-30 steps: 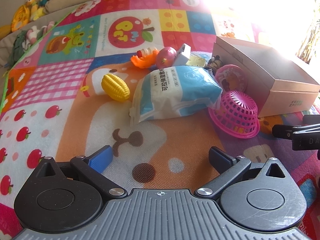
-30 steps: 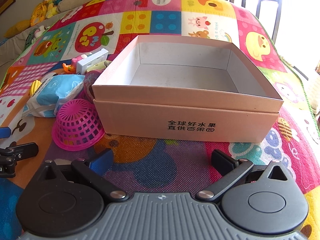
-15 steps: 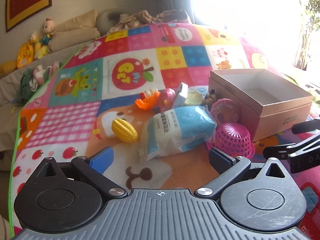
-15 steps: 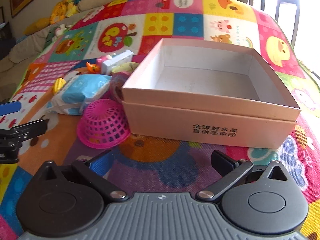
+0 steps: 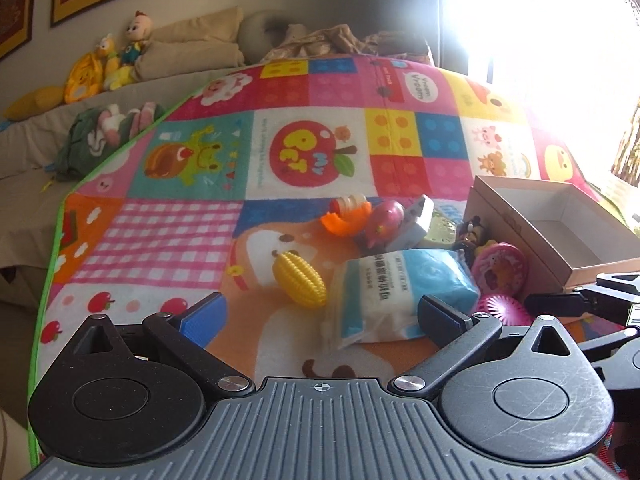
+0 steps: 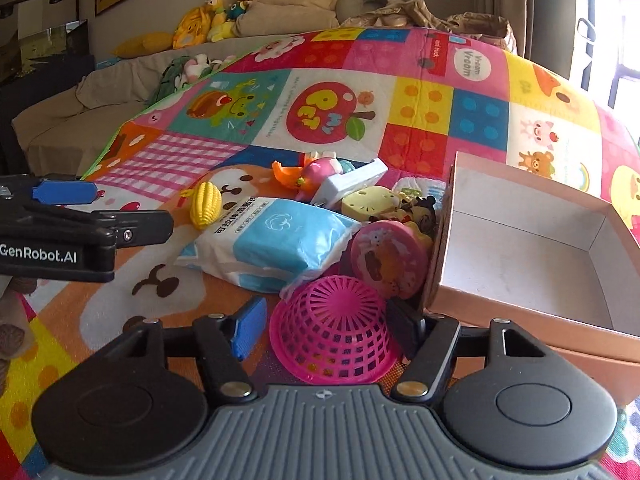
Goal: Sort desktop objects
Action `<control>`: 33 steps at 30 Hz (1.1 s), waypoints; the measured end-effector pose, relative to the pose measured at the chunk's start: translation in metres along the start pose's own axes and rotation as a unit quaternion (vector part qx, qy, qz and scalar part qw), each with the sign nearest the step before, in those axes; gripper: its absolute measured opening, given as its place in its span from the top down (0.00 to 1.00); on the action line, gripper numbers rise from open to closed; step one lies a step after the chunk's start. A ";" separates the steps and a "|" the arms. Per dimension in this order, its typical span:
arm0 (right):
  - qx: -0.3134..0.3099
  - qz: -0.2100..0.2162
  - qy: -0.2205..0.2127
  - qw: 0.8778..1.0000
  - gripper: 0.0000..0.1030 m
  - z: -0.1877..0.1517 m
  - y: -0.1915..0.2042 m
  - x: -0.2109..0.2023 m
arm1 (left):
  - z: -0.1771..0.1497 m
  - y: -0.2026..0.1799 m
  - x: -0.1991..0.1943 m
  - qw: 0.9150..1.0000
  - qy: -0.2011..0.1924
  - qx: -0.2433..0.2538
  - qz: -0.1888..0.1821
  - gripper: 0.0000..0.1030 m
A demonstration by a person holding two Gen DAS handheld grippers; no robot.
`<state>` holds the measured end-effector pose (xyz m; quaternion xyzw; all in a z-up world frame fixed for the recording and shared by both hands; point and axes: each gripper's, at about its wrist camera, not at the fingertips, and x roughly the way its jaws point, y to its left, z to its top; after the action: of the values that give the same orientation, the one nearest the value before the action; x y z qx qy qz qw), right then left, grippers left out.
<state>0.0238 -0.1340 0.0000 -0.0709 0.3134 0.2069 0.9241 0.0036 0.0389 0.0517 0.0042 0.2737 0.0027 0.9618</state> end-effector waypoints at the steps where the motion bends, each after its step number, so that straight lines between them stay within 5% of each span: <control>1: 0.000 0.026 0.004 1.000 0.34 -0.001 0.000 -0.003 | 0.000 -0.003 0.001 1.000 0.003 0.002 -0.006 0.00; 3: -0.002 0.089 0.010 0.996 0.35 -0.004 -0.003 -0.015 | 0.000 -0.008 0.003 1.000 0.008 0.005 -0.009 0.00; 5: -0.014 0.101 0.000 0.995 0.28 -0.011 -0.010 -0.034 | -0.002 -0.012 0.005 1.000 0.009 0.009 -0.014 0.00; 7: -0.014 0.053 -0.034 0.998 0.14 -0.020 -0.026 -0.056 | -0.005 -0.016 0.010 1.000 0.020 0.012 -0.018 0.00; 10: 0.030 -0.037 -0.069 0.996 0.11 -0.030 -0.064 -0.082 | -0.009 -0.022 0.015 0.999 0.034 0.016 -0.023 0.00; 14: 0.165 -0.140 -0.110 0.970 0.00 -0.038 -0.131 -0.106 | -0.009 -0.031 0.010 0.999 0.032 0.023 -0.035 0.00; 19: 0.256 -0.155 -0.098 0.949 0.00 -0.035 -0.184 -0.077 | -0.006 -0.029 -0.001 0.999 0.015 0.029 -0.038 0.00; 30: 0.224 -0.078 -0.095 0.967 0.00 -0.012 -0.155 -0.047 | -0.015 0.002 0.010 0.999 0.039 -0.006 -0.004 0.00; 33: 0.134 -0.079 -0.128 0.979 0.00 -0.010 -0.113 -0.067 | -0.016 0.009 0.014 0.999 0.045 -0.022 0.013 0.00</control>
<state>0.0183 -0.2611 0.0326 0.0562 0.2104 0.0969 0.9712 0.0076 0.0477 0.0310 -0.0133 0.3166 0.0218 0.9482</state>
